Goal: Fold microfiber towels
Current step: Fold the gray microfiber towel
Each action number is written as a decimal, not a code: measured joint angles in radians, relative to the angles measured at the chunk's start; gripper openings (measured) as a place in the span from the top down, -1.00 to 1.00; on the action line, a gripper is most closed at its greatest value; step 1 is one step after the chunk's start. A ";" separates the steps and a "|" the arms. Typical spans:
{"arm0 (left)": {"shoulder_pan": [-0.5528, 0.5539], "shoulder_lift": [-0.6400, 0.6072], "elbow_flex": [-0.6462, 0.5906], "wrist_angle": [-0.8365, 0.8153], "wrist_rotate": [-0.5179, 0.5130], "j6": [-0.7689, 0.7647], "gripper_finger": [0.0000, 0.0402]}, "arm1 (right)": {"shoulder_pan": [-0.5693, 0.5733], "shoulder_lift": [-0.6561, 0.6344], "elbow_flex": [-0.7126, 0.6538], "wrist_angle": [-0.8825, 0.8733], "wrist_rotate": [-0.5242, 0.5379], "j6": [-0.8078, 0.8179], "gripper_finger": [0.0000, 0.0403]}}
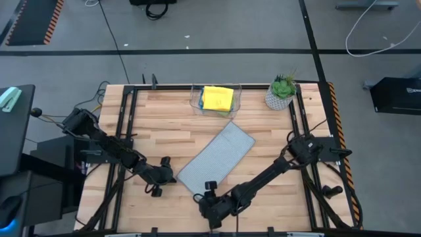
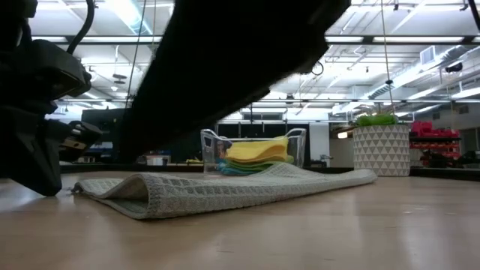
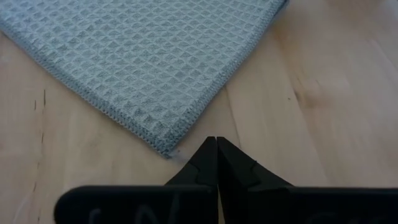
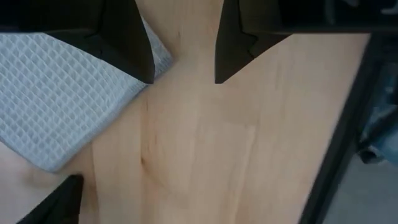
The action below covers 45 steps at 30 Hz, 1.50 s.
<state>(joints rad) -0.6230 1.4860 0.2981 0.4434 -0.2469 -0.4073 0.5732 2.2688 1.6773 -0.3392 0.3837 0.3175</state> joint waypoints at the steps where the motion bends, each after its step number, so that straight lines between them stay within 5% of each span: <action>1: -0.001 0.000 0.000 0.000 0.000 0.000 0.98 | 0.000 0.011 0.013 -0.010 0.001 -0.005 0.12; 14: -0.017 0.000 0.000 0.002 0.004 0.003 0.97 | -0.029 0.084 0.064 -0.095 0.002 -0.002 0.21; 25: -0.017 -0.057 0.000 0.002 0.014 0.020 0.93 | -0.015 0.073 0.064 -0.126 -0.022 -0.008 0.95; 34: 0.006 -0.157 0.011 0.006 0.008 0.092 0.92 | 0.094 -0.014 0.063 -0.261 -0.026 0.131 0.92; 45: -0.005 0.100 0.241 -0.013 0.030 0.307 0.50 | 0.211 -0.035 0.062 -0.395 -0.024 0.372 0.93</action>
<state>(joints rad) -0.6280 1.5858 0.5396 0.4305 -0.2166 -0.1003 0.7840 2.2342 1.7393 -0.7337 0.3595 0.6898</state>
